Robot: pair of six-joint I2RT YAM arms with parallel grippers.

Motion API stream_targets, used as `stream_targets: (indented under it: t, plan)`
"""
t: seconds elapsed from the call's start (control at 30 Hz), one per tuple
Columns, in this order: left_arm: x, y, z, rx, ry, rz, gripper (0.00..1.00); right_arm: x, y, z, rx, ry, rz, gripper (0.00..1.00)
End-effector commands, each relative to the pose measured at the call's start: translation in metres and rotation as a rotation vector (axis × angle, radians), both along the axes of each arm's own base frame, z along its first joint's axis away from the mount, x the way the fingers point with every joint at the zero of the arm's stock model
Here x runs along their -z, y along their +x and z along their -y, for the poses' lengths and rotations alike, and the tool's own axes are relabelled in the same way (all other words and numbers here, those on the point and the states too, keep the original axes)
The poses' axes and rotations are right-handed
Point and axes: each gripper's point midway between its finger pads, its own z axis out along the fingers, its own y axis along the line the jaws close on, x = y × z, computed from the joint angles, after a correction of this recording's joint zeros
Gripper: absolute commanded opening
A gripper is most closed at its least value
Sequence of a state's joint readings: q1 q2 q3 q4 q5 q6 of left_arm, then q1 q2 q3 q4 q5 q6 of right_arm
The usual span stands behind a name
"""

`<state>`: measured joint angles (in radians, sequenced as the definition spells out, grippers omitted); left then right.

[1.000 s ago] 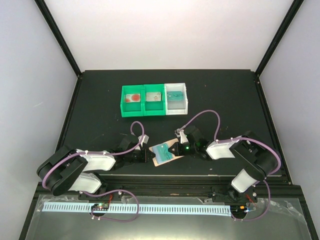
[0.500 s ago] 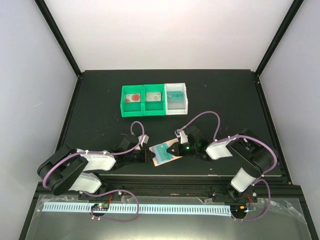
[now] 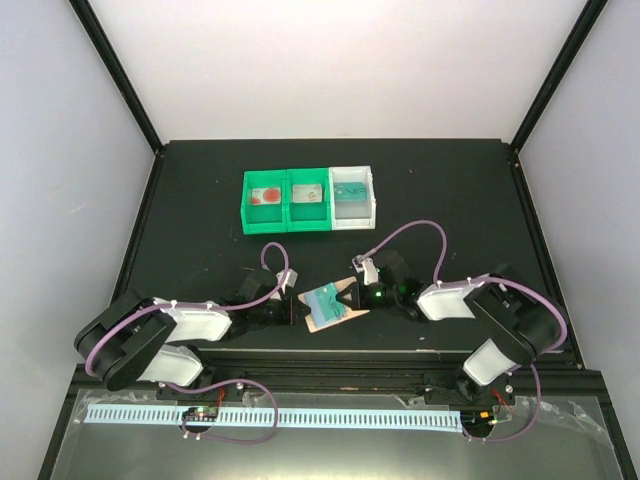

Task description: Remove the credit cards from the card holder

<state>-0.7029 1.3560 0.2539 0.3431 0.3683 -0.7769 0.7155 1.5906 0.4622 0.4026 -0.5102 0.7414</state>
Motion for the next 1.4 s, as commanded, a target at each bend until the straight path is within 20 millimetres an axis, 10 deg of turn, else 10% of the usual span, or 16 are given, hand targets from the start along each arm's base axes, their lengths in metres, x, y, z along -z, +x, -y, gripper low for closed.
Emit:
stream_targets:
  t: [0.0, 0.57, 1.1, 1.37]
  plan:
    - [-0.001, 0.003, 0.000, 0.002, 0.018, 0.023, 0.05, -0.001, 0.005, 0.014, 0.035, -0.063, 0.049, 0.01]
    - [-0.011, 0.004, -0.002, -0.008, 0.029, 0.039, 0.09, -0.048, 0.011, 0.037, 0.078, -0.135, 0.201, 0.01]
    - [-0.123, -0.013, 0.023, 0.233, -0.166, 0.274, 0.55, -0.110, -0.048, 0.020, -0.290, 0.064, 0.310, 0.01]
    - [-0.165, -0.043, 0.034, 0.430, -0.293, 0.316, 0.55, -0.134, -0.077, 0.011, -0.442, 0.214, 0.292, 0.01]
